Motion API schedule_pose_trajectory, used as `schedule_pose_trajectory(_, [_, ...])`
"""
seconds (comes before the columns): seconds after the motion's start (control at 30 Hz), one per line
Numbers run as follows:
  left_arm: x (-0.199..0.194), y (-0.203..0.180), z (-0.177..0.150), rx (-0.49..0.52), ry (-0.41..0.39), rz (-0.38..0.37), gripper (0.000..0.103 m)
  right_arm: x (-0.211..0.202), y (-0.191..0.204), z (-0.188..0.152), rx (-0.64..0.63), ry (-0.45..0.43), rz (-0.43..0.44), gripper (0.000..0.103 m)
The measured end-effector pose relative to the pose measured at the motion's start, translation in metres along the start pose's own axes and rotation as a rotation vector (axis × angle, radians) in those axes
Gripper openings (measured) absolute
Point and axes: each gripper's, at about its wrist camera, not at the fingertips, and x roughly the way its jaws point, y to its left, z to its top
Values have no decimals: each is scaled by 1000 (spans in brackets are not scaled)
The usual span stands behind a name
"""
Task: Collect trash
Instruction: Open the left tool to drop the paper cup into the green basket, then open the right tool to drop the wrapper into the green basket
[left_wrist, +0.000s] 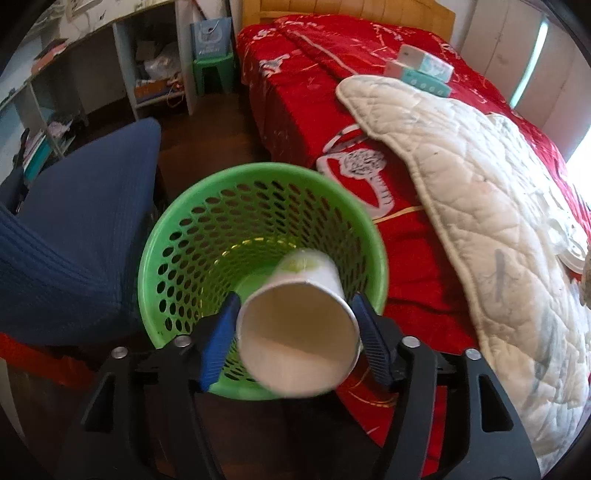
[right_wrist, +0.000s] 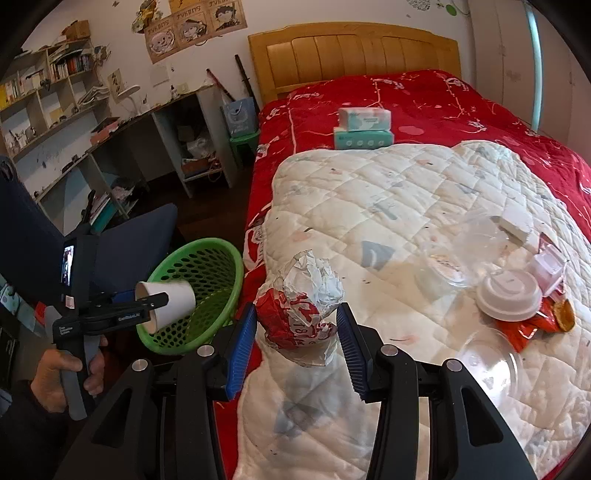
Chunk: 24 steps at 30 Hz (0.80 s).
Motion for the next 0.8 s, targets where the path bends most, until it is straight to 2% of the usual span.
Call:
schedule_pose_trajectory(0.13, [-1, 7, -1, -34, -4, -6, 76, 13, 11, 2, -16, 21, 15, 44])
schedule_pose_trajectory(0.5, [-34, 38, -19, -116, -67, -12, 78, 54, 57, 8, -83, 86, 109, 44])
schedule_pose_trajectory(0.8, [-60, 69, -44, -139, -94, 57, 78, 105, 104, 11, -132, 173, 178, 44])
